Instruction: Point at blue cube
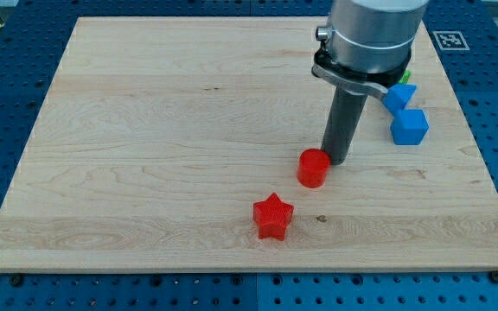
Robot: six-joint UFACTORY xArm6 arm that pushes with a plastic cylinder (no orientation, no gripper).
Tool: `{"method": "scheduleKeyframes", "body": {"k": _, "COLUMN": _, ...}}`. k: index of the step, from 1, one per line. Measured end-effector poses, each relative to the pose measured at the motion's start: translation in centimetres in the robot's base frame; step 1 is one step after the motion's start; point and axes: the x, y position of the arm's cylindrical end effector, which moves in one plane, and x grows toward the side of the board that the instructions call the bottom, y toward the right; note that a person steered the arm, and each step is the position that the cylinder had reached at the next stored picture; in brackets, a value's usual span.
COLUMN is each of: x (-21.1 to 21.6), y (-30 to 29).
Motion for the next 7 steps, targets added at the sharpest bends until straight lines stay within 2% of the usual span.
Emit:
{"method": "scheduleKeyframes", "body": {"k": 3, "x": 2.9, "y": -5.9}}
{"method": "scheduleKeyframes", "body": {"k": 4, "x": 0.5, "y": -4.8}}
{"method": "scheduleKeyframes", "body": {"k": 5, "x": -1.9, "y": 1.1}}
{"method": "scheduleKeyframes", "body": {"k": 7, "x": 1.5, "y": 10.9}}
